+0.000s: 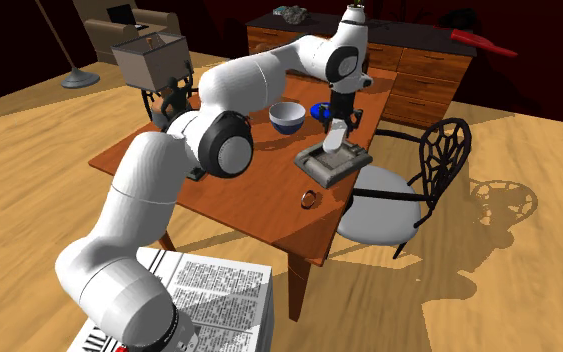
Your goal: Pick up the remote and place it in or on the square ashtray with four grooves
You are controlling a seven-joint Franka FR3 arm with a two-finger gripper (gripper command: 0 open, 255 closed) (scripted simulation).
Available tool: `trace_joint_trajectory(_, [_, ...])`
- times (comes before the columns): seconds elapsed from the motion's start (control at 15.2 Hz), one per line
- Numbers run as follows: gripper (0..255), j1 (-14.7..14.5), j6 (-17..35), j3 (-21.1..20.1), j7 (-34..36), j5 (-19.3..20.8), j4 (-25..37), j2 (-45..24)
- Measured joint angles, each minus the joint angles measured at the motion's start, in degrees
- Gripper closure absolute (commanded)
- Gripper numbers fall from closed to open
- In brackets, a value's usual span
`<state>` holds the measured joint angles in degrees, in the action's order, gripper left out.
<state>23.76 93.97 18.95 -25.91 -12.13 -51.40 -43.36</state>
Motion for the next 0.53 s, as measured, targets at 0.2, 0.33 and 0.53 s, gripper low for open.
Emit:
trace_joint_trajectory(0.2, [255, 0.76, -0.24, -0.35, -0.06, -0.43, 2.81, -2.62])
trace_joint_trajectory(0.33, [255, 0.55, 1.32, -0.35, -0.22, -0.46, 1.21, -2.60])
trace_joint_trajectory(0.53, [255, -0.06, 3.98, -0.29, -0.39, -0.42, -2.15, -1.97])
